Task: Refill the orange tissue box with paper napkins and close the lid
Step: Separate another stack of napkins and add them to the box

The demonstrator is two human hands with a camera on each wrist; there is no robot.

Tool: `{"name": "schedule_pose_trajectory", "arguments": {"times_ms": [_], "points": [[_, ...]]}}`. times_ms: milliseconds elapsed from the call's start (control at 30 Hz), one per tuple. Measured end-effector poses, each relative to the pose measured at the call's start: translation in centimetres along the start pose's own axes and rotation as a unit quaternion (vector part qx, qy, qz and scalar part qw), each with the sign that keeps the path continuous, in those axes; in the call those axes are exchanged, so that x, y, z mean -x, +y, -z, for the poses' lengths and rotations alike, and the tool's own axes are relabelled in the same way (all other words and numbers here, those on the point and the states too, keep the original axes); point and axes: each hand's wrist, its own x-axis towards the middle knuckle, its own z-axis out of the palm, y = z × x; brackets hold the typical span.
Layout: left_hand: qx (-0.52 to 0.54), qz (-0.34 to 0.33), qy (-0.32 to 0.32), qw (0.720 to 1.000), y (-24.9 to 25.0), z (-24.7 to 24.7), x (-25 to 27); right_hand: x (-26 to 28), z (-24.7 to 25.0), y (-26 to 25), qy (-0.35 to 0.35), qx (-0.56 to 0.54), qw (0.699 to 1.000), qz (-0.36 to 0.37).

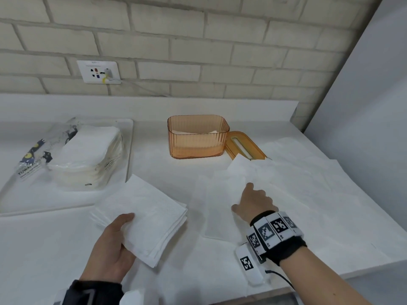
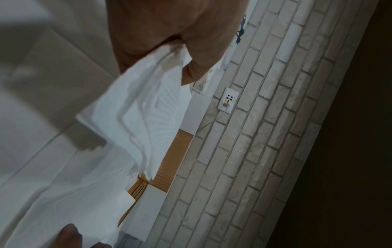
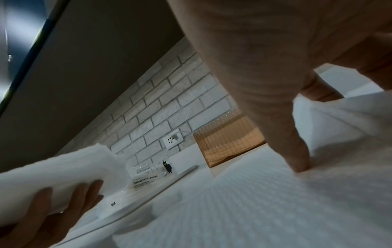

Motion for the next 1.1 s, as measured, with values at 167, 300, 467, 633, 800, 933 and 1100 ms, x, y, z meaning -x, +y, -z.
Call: {"name": "schedule_pose_trajectory", "arguments": {"times_ms": [167, 300, 467, 633, 800, 933, 1100], "points": [[-0.022, 0.008, -0.025, 0.999, -0.1, -1.0, -1.0, -0.2, -0.3, -1.1, -0.006, -0.093, 0.996, 0.008], [-0.028, 0.012, -0.038, 0.999, -0.2, -2.0, -1.4, -0.3, -0.3, -0.5, 0.002, -0.107, 0.994, -0.001], [-0.044, 0.029, -0.059, 0.997, -0.2, -2.6, -1.9, -0.1, -0.1, 0.3, 0.019, -0.071, 0.997, -0.025], [-0.041, 0.039, -0.076, 0.995, -0.2, -3.5, -2.6, -0.2, 0.0, -0.1, 0.01, -0.087, 0.995, -0.043], [-0.05, 0.031, -0.093, 0.994, -0.3, -3.8, -3.0, -0.4, -0.3, 0.0, 0.032, -0.101, 0.994, -0.011], [-0.065, 0.019, -0.105, 0.992, 0.0, -3.7, -3.5, 0.0, 0.8, 0.2, 0.067, -0.153, 0.985, 0.04], [-0.082, 0.008, -0.106, 0.991, 0.4, -4.6, -4.7, 1.7, 6.2, 0.6, 0.093, -0.308, 0.927, 0.19]]}}
